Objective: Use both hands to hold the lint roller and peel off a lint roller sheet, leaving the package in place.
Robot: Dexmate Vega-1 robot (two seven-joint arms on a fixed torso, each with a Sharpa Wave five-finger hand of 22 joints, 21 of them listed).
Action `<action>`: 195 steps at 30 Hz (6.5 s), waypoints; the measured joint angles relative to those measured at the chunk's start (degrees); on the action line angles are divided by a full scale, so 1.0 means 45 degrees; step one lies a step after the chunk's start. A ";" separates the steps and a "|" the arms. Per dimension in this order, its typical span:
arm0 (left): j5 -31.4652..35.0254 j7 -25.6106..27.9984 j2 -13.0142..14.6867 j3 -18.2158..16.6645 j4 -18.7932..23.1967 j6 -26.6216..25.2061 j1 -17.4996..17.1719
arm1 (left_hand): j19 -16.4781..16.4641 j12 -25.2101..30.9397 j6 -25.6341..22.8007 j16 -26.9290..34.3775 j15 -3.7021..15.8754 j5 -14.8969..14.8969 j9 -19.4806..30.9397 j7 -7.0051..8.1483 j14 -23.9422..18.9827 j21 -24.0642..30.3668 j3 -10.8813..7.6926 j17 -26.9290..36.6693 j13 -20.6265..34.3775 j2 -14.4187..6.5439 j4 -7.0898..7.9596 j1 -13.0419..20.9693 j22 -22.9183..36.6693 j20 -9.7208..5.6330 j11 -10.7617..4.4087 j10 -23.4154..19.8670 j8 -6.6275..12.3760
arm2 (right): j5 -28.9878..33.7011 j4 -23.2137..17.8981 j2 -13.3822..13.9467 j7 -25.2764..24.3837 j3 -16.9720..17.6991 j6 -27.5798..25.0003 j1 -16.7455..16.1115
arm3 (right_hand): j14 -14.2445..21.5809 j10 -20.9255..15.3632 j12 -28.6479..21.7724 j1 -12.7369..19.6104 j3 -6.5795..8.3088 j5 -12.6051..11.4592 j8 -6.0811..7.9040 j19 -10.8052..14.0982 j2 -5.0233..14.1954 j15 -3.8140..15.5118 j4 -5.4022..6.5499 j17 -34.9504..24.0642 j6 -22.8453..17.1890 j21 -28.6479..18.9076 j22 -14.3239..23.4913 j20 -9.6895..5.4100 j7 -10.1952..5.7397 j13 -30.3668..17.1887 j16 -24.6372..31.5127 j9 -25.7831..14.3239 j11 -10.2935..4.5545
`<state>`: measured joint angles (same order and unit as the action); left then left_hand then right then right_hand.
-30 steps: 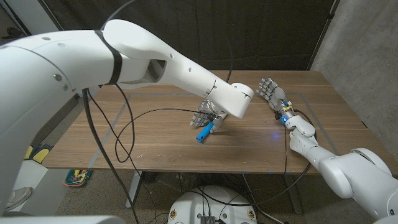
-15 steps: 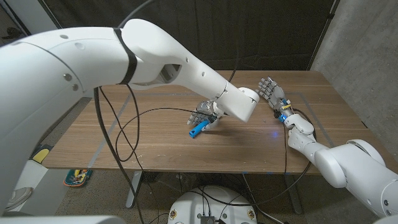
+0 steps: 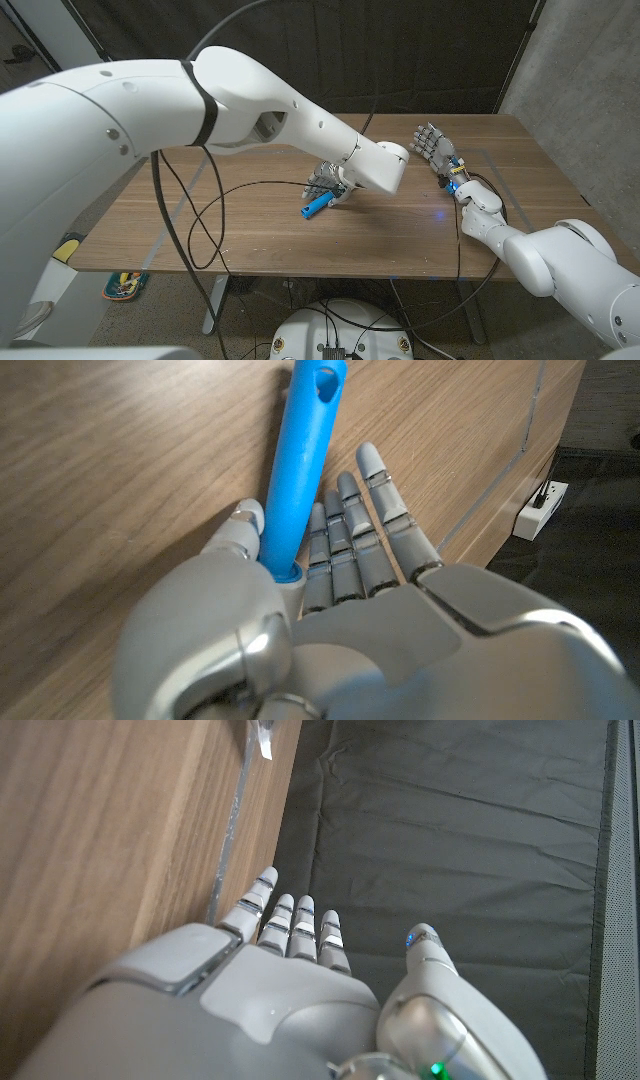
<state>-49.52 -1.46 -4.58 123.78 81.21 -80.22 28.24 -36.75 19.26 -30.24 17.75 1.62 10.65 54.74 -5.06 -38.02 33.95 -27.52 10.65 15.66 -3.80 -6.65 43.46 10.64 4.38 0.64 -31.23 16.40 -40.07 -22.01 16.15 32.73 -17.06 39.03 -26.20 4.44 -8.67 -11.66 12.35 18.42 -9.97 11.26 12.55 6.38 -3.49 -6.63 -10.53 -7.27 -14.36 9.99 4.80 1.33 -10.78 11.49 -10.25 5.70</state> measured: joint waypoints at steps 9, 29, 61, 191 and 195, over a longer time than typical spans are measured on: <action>0.0266 0.3809 0.2153 -0.2226 0.1044 -0.0043 -0.1720 | -0.0295 0.1095 -0.1797 0.1071 -0.1271 0.1466 0.0023 -0.1523 -0.1615 0.0538 -0.1055 0.0902 0.7416 -0.1074 -0.0599 0.1421 0.0142 -0.0121 0.1303 -0.0877 0.2644 | 0.0234 -0.0301 0.0075 -0.0398 -0.0199 0.0062 -0.0057 | 0.0000 0.0000 0.0000 0.0000 0.0000 0.0000 0.0000 0.0000 0.0000 0.0000 0.0000 0.0001 -0.0069 0.0000 0.0000 0.0000 -0.0068 0.0000 0.0000 0.0000 0.0000; -0.0107 1.0934 0.4067 -0.4136 0.2614 0.0176 -0.4183 | -0.0694 0.3686 -0.1398 0.3956 0.0764 0.1697 0.1496 -0.0581 -0.4868 0.3107 0.0014 0.5543 0.7363 -0.1435 0.0069 0.3765 0.1078 -0.1763 0.0980 -0.2426 0.4360 | 0.0304 -0.1155 0.0214 -0.0969 -0.0471 0.0051 -0.0361 | 0.0000 -0.0069 0.0000 0.0001 0.0056 0.0001 0.0000 0.0067 0.0000 0.0000 0.0055 0.0002 -0.0067 0.0087 0.0000 -0.0068 -0.0069 0.0000 0.0000 0.0000 0.0069; 0.4861 1.4465 0.6283 -0.4782 0.5335 0.0067 -0.4881 | -0.0696 0.4249 -0.3110 0.4205 0.2291 0.1034 -0.6148 0.0849 -0.5900 0.4045 0.0481 0.6525 0.6235 -0.1076 0.0121 0.3942 0.1216 -0.1757 -0.1153 -0.4452 0.4512 | 0.0507 -0.4840 0.1158 -0.2542 -0.0856 -0.0843 -0.1825 | -0.0001 -0.0137 0.0000 0.0001 0.0092 0.0001 0.0000 0.0138 0.0000 0.0000 0.0017 0.0031 -0.0066 0.0161 0.0000 0.0004 -0.0069 0.0000 -0.0063 0.0000 0.0001; 2.6985 0.6804 0.5797 -1.4832 0.2433 0.7814 -1.4836 | -0.3946 0.5480 -0.1068 1.0211 0.2279 0.4382 -0.3736 0.0624 -0.9222 1.1136 -0.0500 1.3249 1.1258 -0.0543 0.2009 0.3803 0.7839 -0.2729 -0.1354 -0.4432 0.5427 | 0.5217 -1.4821 0.4908 -0.9026 -0.0808 -0.3962 -0.6187 | 0.1928 -0.2724 -0.0044 0.7769 0.2135 -0.0420 0.0086 0.1134 -0.0131 0.0805 -0.0764 -0.0498 -0.3877 0.0184 0.0206 0.0733 -0.0934 -0.0359 0.0639 -0.0182 -0.1914; 2.7023 0.6189 0.5887 -1.4732 0.2543 0.7560 -1.4764 | -0.3946 0.5567 -0.1070 1.0318 0.2279 0.4330 -0.3801 0.0627 -0.9222 1.1037 -0.0645 1.3249 1.1165 -0.0522 0.2046 0.3817 0.7776 -0.2729 -0.1353 -0.4432 0.5427 | 0.5230 -1.5348 0.5294 -0.9030 -0.0597 -0.4016 -0.6513 | 0.1843 -0.2778 -0.0045 0.7696 0.1926 -0.0250 0.0086 0.1133 -0.0058 0.0888 -0.0555 -0.0517 -0.4032 0.0184 0.0206 0.0731 -0.1130 -0.0411 0.0639 -0.0182 -0.2054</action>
<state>72.08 26.39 21.91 57.49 92.65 -46.20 -38.20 -54.50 44.31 -35.05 64.18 11.88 30.14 37.63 -2.24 -79.52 83.62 -30.42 70.27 65.90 -6.15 2.56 60.63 45.63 -7.91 -5.45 -51.18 40.82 -16.53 -91.08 39.98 -7.91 -19.75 20.96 -55.50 12.73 -21.17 -11.86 46.99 27.08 -11.09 11.65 17.65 6.11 0.51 -9.12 -12.86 -25.42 -13.53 10.91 8.09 -3.76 -12.63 14.37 -11.07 -3.54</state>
